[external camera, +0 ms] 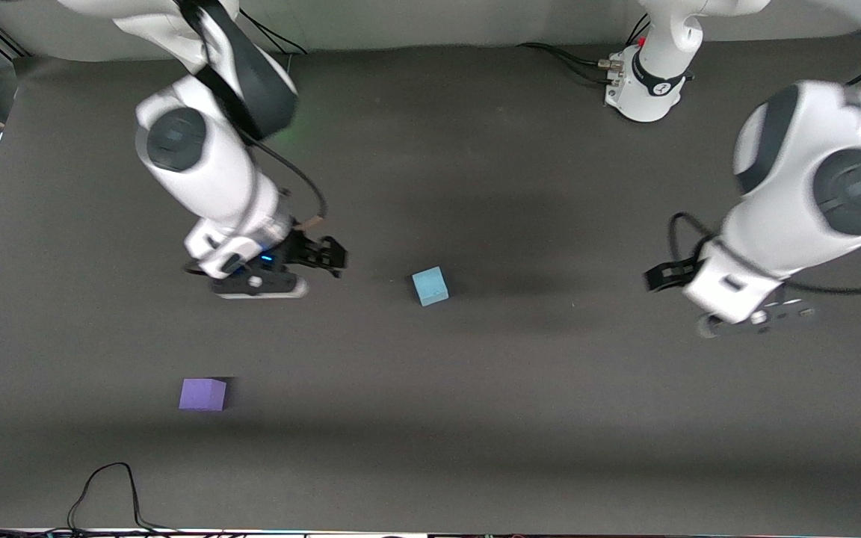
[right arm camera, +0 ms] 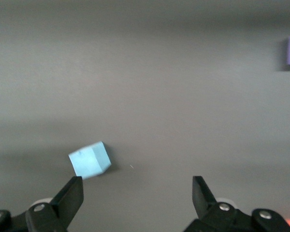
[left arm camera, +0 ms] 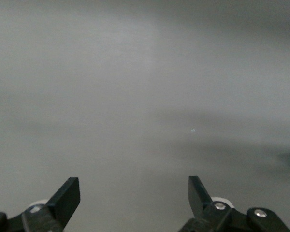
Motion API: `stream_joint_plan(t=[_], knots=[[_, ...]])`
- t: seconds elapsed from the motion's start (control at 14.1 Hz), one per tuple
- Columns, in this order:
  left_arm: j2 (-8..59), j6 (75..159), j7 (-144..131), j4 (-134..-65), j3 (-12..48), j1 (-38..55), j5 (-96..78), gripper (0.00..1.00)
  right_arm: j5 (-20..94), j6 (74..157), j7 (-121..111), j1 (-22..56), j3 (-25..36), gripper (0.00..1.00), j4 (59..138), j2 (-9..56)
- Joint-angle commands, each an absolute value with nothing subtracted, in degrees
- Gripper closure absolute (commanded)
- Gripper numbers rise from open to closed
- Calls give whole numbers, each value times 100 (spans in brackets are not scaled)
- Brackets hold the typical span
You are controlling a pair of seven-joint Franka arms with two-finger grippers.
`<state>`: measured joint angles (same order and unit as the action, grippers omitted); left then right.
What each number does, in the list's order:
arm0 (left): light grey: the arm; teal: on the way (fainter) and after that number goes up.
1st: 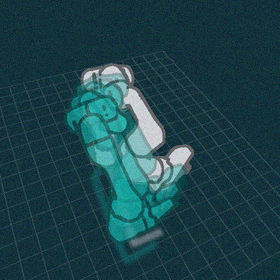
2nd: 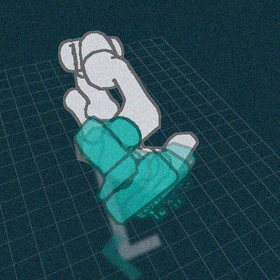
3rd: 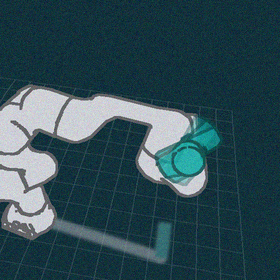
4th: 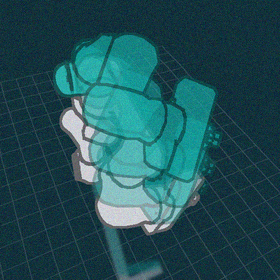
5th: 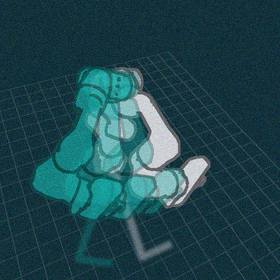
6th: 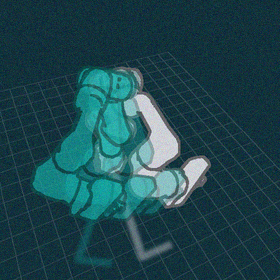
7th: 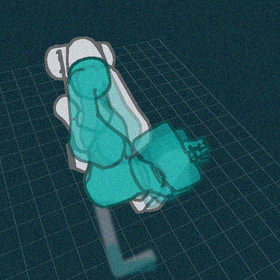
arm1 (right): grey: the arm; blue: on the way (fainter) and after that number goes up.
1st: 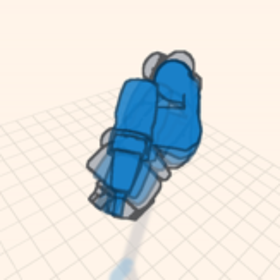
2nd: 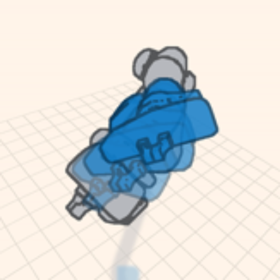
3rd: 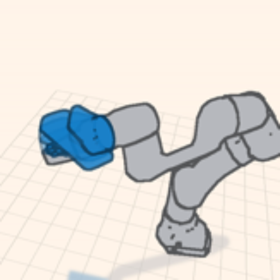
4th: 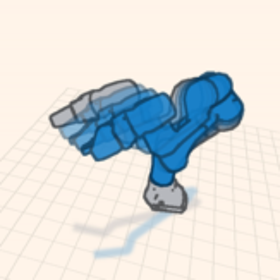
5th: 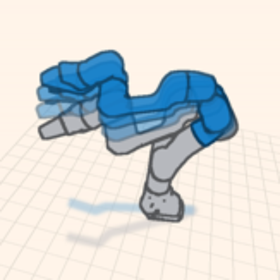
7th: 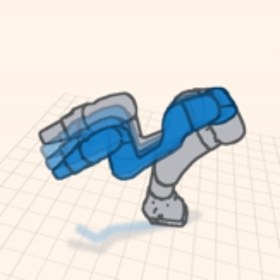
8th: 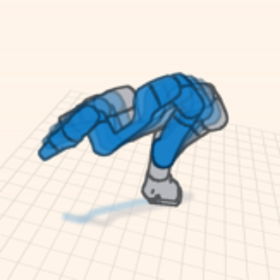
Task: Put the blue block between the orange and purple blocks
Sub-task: 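Lower the right gripper onto the blue cube and close it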
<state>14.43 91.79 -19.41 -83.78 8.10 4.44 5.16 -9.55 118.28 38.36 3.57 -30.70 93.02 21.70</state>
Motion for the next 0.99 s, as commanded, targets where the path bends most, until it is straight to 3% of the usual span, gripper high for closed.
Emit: stream_joint_plan(t=[0.0, 0.28, 0.64, 0.92], knots=[[722, 9229, -1398, -9043, 765, 193, 492, 0, -1798, 12477, 4506, 360, -3549, 0, 8983, 3169], [45, 9290, -679, -9632, -296, 772, 492, 0, -3249, 13393, 5535, 711, -3902, 0, 8930, 4269], [18, 9255, -360, -9703, -500, 729, 510, 0, -4840, 13903, 6712, 1045, -3973, 0, 8912, 5000], [18, 9334, -176, -9773, -747, 817, 510, 0, -5282, 13931, 7205, 1046, -3955, 0, 9228, 5124]])
